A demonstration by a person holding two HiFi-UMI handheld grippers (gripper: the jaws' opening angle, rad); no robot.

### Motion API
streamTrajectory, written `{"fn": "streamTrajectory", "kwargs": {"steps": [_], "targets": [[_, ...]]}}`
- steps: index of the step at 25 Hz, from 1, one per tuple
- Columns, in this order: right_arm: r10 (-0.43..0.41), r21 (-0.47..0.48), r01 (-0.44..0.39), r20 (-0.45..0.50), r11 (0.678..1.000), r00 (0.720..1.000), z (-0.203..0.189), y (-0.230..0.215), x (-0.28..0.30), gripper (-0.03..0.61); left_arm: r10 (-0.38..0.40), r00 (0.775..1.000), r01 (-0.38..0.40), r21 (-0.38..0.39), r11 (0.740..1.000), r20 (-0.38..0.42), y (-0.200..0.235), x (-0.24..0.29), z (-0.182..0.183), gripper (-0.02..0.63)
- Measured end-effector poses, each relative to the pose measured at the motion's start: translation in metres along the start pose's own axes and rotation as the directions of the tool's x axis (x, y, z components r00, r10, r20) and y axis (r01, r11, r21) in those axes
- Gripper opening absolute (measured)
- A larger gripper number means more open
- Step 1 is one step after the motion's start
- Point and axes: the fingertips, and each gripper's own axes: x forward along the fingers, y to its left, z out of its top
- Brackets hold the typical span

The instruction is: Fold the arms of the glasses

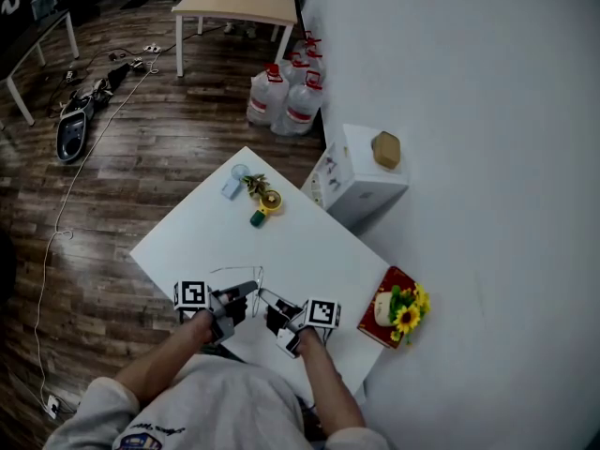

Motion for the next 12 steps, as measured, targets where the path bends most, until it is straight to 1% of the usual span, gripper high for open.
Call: {"fn": "streamTrajectory", "kwargs": {"steps": [2,3,5,7,9,12], "targets": [[-0.027,0.018,0.027,0.007,0.999,1.0,0.0,-0.005,-0.003,0.009,0.003,1.0,-0.002,-0.021,1.0,0.013,0.001,-0.001,0.0,0.014],[-0.049,0.031,0.048,0.011,0.998,0.999,0.0,-0.01,-0.005,0.009,0.004,1.0,-0.004,-0.017,1.0,0.018,0.002,-0.001,0.001,0.014],[-0.059,0.039,0.059,0.019,0.998,0.998,0.002,-0.012,-0.006,0.009,0.002,1.0,-0.002,-0.002,1.0,0.014,0.002,-0.001,0.001,0.028],[-0.057,0.04,0.056,0.024,0.998,0.998,0.003,-0.011,-0.006,0.009,-0.009,1.0,0.009,-0.002,1.0,0.005,-0.003,-0.001,0.001,0.096],[-0.056,0.042,0.054,0.029,0.998,0.998,0.003,-0.01,-0.007,0.009,-0.012,1.0,0.012,0.003,1.0,0.005,-0.005,-0.002,0.001,0.129],[-0.061,0.044,0.059,0.042,0.997,0.997,0.004,-0.01,-0.009,0.009,-0.013,1.0,0.012,0.021,1.0,0.014,-0.008,-0.01,0.003,0.157]]}}
